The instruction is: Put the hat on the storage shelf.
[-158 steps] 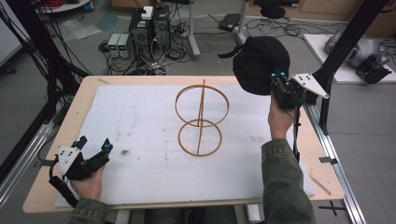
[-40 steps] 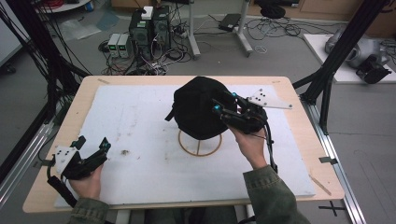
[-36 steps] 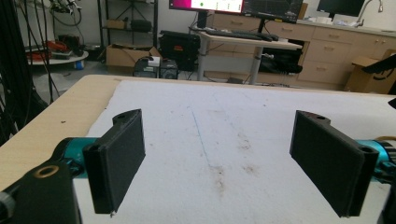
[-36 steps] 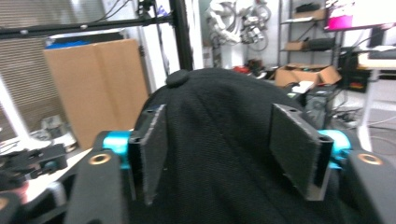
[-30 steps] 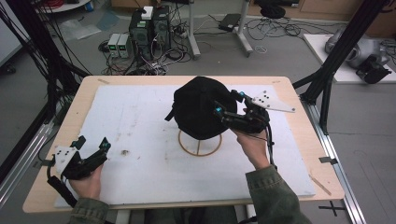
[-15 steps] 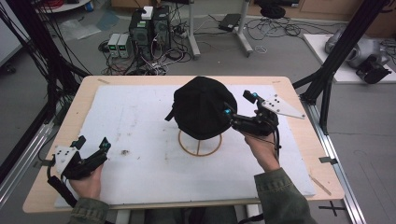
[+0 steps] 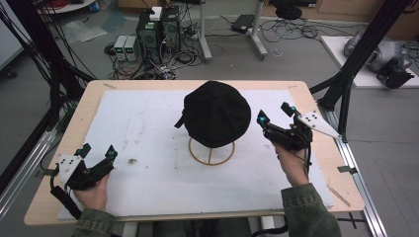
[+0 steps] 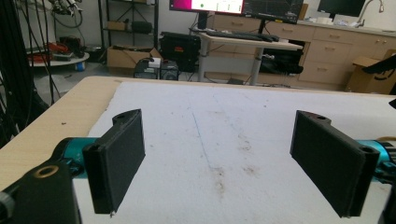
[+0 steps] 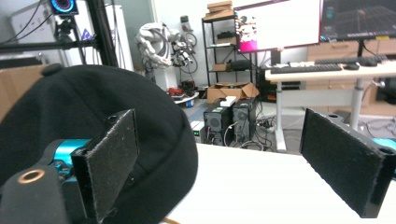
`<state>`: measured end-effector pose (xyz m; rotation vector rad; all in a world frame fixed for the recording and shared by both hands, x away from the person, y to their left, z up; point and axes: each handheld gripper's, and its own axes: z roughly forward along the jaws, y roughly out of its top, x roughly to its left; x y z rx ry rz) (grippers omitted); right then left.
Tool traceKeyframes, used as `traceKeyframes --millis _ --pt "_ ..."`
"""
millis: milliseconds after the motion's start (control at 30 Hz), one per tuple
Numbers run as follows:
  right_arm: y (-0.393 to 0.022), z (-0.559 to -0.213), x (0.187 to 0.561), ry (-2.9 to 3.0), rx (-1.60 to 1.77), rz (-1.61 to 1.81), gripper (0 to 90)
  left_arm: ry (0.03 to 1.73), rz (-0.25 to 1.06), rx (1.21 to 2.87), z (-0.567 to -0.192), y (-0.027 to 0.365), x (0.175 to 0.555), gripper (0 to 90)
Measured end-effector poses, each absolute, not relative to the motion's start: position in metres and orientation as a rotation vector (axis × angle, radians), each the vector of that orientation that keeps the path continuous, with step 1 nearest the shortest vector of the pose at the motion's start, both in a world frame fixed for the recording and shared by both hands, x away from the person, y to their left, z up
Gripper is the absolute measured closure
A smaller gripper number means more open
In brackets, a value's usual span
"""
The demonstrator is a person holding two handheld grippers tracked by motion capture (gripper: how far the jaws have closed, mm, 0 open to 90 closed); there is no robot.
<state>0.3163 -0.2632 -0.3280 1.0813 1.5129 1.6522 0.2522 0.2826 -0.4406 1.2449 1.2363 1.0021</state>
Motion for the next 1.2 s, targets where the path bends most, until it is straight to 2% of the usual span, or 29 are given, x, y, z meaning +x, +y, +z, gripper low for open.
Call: traceKeyframes --millis 300,800,1200 --pt "-0.286 -0.347 0.315 1.423 1.163 1.567 11.2 1.238 1.004 1.246 -0.441 0.281 0.253 17.9" --pt "-0.302 -0.402 0.319 1.370 1.264 1.286 11.3 1.240 1.013 1.243 -0.443 0.279 0.254 17.4" --pt "-0.315 -0.418 0.316 1.337 1.298 1.211 11.3 1.247 1.018 1.239 -0.443 0.279 0.255 17.4"
